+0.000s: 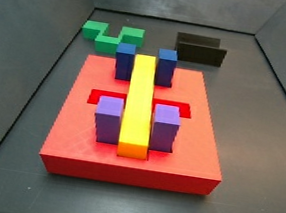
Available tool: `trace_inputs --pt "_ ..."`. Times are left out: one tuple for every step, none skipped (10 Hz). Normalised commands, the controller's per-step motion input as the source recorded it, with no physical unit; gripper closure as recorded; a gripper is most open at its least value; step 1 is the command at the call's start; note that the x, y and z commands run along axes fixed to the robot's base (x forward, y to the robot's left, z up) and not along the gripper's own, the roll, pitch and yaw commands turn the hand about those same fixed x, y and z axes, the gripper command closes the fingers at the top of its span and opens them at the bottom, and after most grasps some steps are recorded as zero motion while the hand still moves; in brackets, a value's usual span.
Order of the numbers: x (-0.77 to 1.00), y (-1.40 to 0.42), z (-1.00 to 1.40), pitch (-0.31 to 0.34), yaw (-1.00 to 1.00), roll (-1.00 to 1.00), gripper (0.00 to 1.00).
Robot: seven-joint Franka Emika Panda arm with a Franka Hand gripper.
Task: Pick up the green object. Move up. Place the green object on the fixture. Regrasp the green object. Move to above the board. Insert the green object.
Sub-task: Pick up the green object.
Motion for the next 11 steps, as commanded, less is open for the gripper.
trace_inputs --pt "-0.02 -0.3 -0.35 -0.047 0.0 0.0 0.0" --pt "-0.21 -0.71 -0.74 -0.124 0.0 0.16 0.0" --pt "-0.25 -0.82 -0.87 -0.129 0.0 0.21 0.0" --pt "-0.31 -0.77 -0.91 -0.1 0.0 0.21 0.0" --pt "-0.41 -0.52 -0.92 -0.084 0.0 0.2 0.0" --pt "-0.46 -0.38 -0.93 -0.081 0.0 0.19 0.0" --pt "-0.49 -0.25 -0.85 -0.076 0.0 0.21 0.0" --pt "-0.49 -0.16 -0.81 -0.064 -0.01 0.23 0.0" --pt "-0.46 -0.18 -0.81 -0.063 -0.01 0.23 0.0" --pt "-0.39 -0.17 -0.8 -0.051 -0.02 0.25 0.0" --pt "-0.21 -0.11 -0.72 -0.05 -0.01 0.19 0.0"
